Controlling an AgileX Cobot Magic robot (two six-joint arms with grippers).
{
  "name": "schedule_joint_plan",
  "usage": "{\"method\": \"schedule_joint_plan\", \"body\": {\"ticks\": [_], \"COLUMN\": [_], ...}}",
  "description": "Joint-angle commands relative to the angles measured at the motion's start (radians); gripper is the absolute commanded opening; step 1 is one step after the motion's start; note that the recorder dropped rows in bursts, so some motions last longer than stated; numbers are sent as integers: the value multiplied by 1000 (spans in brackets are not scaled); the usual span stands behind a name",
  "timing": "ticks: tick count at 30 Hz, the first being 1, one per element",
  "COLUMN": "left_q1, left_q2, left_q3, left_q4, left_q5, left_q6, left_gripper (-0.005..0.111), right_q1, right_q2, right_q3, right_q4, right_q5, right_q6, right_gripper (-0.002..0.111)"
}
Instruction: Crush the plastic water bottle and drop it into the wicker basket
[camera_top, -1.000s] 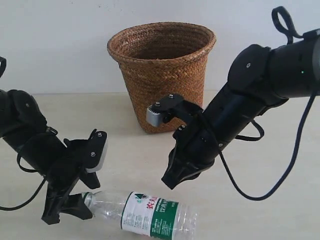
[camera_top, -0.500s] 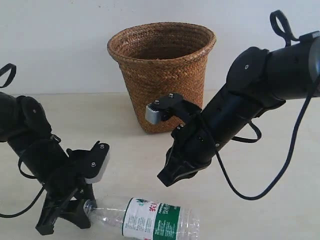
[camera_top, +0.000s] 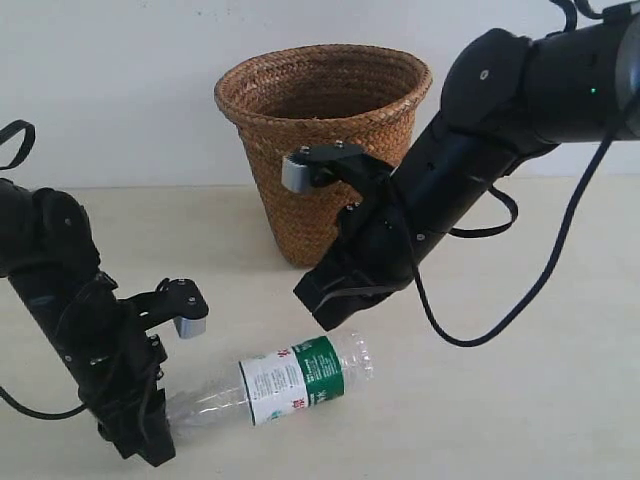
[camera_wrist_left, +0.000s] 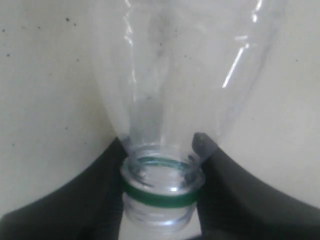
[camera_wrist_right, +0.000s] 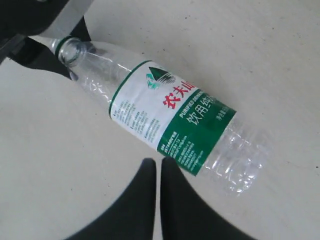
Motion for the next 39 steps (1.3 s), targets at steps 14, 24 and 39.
{"method": "schedule_joint_plan", "body": {"ticks": [14, 24, 39], "left_q1": [-5, -5, -5], "left_q2": [27, 27, 27], "left_q3": [13, 13, 13], "left_q4": [24, 25, 25], "left_q5": [-64, -51, -50], "left_q6": [193, 193, 193], "left_gripper": [4, 4, 4], "right_q1": [119, 140, 140], "right_q2": [150, 234, 337], "right_q3": [-94, -177, -177], "right_q4": [-35, -104, -140], "right_q5": [-51, 0, 14], "right_q6": [37, 82, 87], "right_gripper": [0, 0, 0]}}
